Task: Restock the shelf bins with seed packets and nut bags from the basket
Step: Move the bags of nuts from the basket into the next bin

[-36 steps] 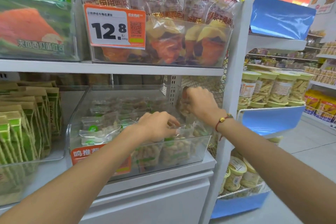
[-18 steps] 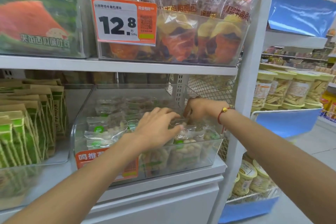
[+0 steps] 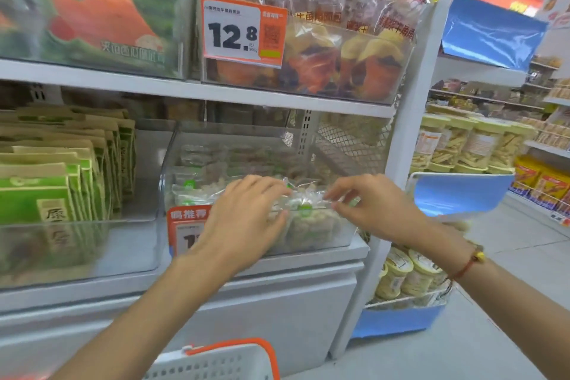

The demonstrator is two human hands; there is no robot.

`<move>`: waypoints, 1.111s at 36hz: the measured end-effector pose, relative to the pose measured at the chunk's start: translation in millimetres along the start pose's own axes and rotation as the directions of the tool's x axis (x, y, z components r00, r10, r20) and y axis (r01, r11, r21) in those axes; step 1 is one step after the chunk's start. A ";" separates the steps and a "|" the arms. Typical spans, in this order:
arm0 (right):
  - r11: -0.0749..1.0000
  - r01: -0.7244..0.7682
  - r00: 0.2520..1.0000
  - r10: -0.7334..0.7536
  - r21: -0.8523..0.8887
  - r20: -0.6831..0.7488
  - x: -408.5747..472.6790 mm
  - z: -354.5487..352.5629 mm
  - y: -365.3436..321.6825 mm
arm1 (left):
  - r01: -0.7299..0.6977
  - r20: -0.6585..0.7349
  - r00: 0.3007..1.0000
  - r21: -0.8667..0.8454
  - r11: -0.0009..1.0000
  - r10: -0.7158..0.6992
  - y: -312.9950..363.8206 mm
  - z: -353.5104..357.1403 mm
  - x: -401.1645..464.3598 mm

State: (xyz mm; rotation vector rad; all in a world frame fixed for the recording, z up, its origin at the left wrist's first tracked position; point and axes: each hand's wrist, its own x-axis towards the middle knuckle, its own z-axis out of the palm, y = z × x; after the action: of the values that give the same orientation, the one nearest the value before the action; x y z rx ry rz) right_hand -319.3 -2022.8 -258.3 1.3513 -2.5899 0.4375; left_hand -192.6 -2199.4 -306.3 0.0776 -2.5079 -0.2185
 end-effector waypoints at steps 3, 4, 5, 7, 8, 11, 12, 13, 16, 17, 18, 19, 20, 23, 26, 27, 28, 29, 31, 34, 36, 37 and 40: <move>0.997 0.059 0.986 -0.067 0.056 0.155 -26.4 16.0 -31.4 | 0.029 -0.042 0.999 -0.017 0.999 -0.029 0.9 -13.8 -46.2; 0.995 0.087 0.969 -0.098 0.058 0.226 -32.9 23.0 -42.2 | 0.060 -0.045 0.997 -0.006 0.998 -0.061 0.0 -16.9 -62.3; 0.993 0.110 0.944 -0.119 0.048 0.308 -37.8 30.7 -52.3 | 0.105 -0.036 0.994 0.007 0.994 -0.105 -0.6 -20.3 -77.6; 0.987 0.157 0.858 -0.151 0.028 0.491 -44.7 49.7 -71.1 | 0.237 0.024 0.971 -0.001 0.971 -0.237 -2.8 -25.4 -107.6; 0.983 0.181 0.805 -0.166 0.031 0.570 -45.9 59.7 -78.4 | 0.301 0.075 0.951 -0.025 0.953 -0.298 -5.6 -26.5 -118.6; 0.973 0.224 0.660 -0.197 0.060 0.725 -54.8 100.7 -101.7 | 0.433 0.245 0.874 -0.003 0.902 -0.419 -17.8 -23.8 -159.8; 0.969 0.243 0.615 -0.193 0.049 0.765 -59.4 117.4 -108.3 | 0.475 0.318 0.832 0.018 0.880 -0.455 -23.1 -19.6 -176.5; 0.963 0.270 0.566 -0.175 0.019 0.806 -64.5 134.7 -114.3 | 0.511 0.383 0.786 0.041 0.859 -0.486 -29.3 -15.0 -193.6; 0.932 0.350 0.424 -0.069 -0.093 0.903 -82.7 188.8 -127.0 | 0.592 0.539 0.632 0.129 0.796 -0.557 -52.3 9.8 -248.8; 0.926 0.362 0.389 -0.049 -0.104 0.920 -87.8 206.7 -129.9 | 0.614 0.575 0.576 0.165 0.772 -0.581 -59.7 19.1 -267.3; 0.928 0.356 0.367 -0.034 -0.106 0.930 -92.4 224.9 -131.9 | 0.635 0.599 0.533 0.183 0.751 -0.597 -65.7 28.3 -284.2; 0.935 0.337 0.357 -0.023 -0.106 0.934 -97.1 242.6 -132.9 | 0.648 0.619 0.497 0.201 0.734 -0.608 -70.6 36.7 -300.1; 0.947 0.305 0.360 -0.013 -0.105 0.933 -102.0 260.3 -132.7 | 0.655 0.632 0.473 0.213 0.725 -0.614 -74.5 44.6 -314.8; 0.974 0.191 0.427 0.031 -0.123 0.904 -120.2 310.2 -130.1 | 0.625 0.702 0.404 0.256 0.737 -0.586 -81.4 65.7 -352.4; 0.993 0.012 0.539 0.096 -0.121 0.837 -141.7 348.7 -130.2 | 0.582 0.736 0.340 0.323 0.746 -0.585 -84.2 77.0 -380.7; 0.992 -0.071 0.564 0.126 -0.103 0.816 -148.6 359.1 -131.3 | 0.576 0.740 0.329 0.335 0.746 -0.587 -85.8 80.0 -389.7; 0.985 -0.152 0.578 0.156 -0.082 0.801 -154.9 370.0 -133.0 | 0.571 0.740 0.325 0.343 0.746 -0.589 -87.3 82.8 -397.8; 0.972 -0.226 0.589 0.186 -0.061 0.787 -160.4 380.8 -135.1 | 0.567 0.737 0.329 0.347 0.747 -0.591 -89.0 86.0 -405.3; 0.947 -0.314 0.610 0.259 -0.071 0.749 -169.4 401.8 -139.9 | 0.559 0.717 0.358 0.348 0.752 -0.598 -89.5 90.0 -415.0; 0.938 -0.254 0.669 0.347 -0.237 0.658 -177.0 427.4 -149.8 | 0.540 0.700 0.379 0.363 0.759 -0.605 -88.9 92.6 -418.7; 0.926 -0.243 0.706 0.373 -0.288 0.602 -176.7 431.8 -153.7 | 0.537 0.696 0.378 0.372 0.757 -0.610 -89.1 94.8 -418.8; 0.927 -0.237 0.724 0.368 -0.292 0.583 -175.5 432.5 -153.5 | 0.542 0.693 0.378 0.372 0.754 -0.613 -89.7 96.0 -419.3; 0.947 -0.215 0.737 0.317 -0.238 0.596 -166.6 428.7 -142.3 | 0.580 0.681 0.368 0.364 0.729 -0.633 -92.8 99.7 -418.5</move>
State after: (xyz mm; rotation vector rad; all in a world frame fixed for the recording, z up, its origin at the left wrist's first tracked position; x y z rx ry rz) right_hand -120.2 -2119.0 -686.0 1.2197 -3.2962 -0.2455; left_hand 88.5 -2232.5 -643.2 1.2348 -3.2294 -0.5844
